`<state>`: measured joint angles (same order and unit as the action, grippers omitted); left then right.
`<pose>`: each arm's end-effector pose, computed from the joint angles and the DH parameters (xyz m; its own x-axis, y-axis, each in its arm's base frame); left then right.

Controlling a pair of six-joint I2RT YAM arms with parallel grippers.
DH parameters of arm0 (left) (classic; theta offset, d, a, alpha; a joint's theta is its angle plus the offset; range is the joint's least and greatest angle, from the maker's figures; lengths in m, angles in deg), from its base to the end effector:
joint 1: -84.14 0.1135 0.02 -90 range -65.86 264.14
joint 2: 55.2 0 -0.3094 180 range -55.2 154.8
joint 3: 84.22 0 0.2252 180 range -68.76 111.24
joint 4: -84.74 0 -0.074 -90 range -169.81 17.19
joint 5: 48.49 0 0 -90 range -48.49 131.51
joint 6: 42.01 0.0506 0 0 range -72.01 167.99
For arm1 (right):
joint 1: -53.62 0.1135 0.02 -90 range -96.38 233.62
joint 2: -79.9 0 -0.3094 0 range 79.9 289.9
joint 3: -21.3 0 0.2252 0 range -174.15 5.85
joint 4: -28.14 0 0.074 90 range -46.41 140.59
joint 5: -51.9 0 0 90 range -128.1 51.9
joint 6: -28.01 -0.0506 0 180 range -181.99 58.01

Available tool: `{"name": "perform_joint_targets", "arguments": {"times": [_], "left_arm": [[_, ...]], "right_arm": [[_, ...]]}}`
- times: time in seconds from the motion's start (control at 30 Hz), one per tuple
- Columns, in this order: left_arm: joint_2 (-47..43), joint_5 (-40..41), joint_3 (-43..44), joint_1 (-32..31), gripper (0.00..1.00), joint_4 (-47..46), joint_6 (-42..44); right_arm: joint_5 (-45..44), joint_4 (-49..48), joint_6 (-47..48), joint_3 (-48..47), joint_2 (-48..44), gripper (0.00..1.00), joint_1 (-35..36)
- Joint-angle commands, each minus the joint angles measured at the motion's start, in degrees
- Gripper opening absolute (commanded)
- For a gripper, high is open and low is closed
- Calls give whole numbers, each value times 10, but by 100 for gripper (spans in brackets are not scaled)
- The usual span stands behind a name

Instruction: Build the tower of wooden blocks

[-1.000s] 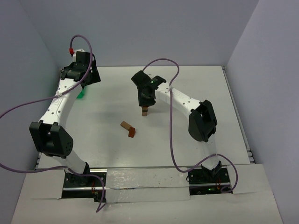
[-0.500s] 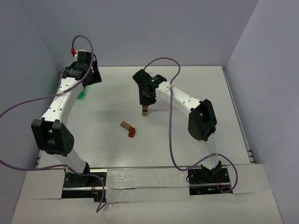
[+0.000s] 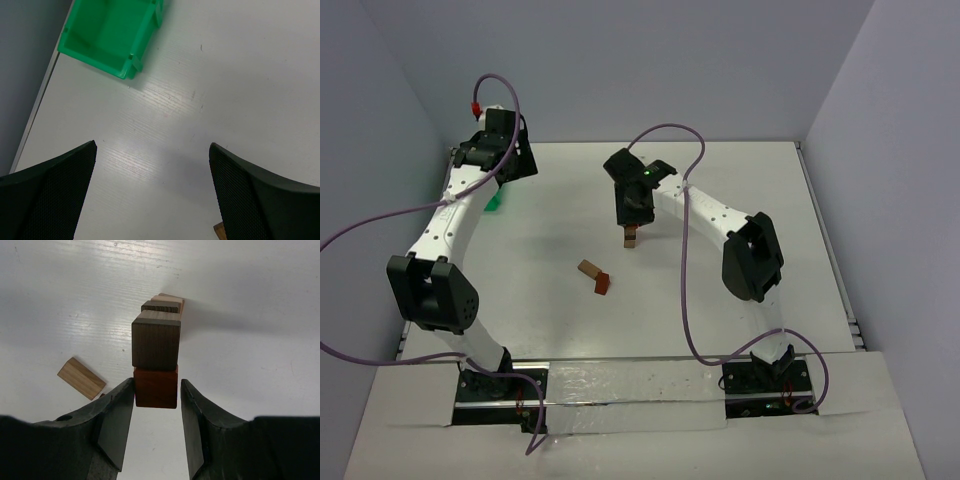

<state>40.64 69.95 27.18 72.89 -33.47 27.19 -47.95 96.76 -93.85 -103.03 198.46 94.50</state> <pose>0.3484 -0.0447 0.3961 -0.6083 -0.1974 -0.7688 -0.3932 0.9163 0.0758 0.3448 0.2870 0.2977 -0.8806 -0.0744 -0.4679 -0.1424 0.9835 0.1116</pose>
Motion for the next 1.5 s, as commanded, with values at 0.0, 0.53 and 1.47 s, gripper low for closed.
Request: {"name": "perform_joint_targets", "arguments": {"times": [0.0, 0.53, 1.47], "left_arm": [[6, -5, 28, 3, 99, -4, -8], [-48, -191, -18, 6, 99, -34, 117], [-37, -701, -207, -39, 80, 145, 962]], "right_arm": [[-6, -9, 0, -23, 7, 51, -4], [68, -18, 52, -11, -29, 100, -4], [240, -146, 339, 407, -431, 100, -180]]}}
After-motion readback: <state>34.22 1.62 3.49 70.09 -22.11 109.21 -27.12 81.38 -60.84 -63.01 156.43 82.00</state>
